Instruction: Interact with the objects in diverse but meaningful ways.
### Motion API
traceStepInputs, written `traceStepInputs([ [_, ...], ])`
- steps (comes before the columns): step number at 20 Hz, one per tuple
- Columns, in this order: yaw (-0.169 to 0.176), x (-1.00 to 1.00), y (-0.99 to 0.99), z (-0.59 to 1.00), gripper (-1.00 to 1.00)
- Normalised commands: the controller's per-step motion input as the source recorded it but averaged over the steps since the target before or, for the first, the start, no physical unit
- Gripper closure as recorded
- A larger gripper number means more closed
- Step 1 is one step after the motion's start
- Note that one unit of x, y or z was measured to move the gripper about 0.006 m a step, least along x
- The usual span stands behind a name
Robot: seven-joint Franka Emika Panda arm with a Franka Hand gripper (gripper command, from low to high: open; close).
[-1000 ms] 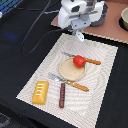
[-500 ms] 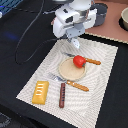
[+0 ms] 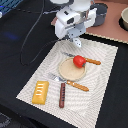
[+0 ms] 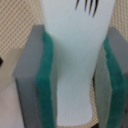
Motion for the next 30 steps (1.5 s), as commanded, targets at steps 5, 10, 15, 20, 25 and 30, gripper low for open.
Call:
traceStepInputs([
  [5,0.059,0.00,-0.07,-0.28,1.00],
  [10,0.051,-0.01,-0.09,-0.26,-1.00],
  [15,0.038,-0.04,-0.03,-0.05,-1.00],
  [20,0.025,-0.08,0.00,0.04,-1.00],
  [25,0.000,-0.14,0.01,0.70,-1.00],
  [30,0.000,-0.20,0.03,1.00,-1.00],
])
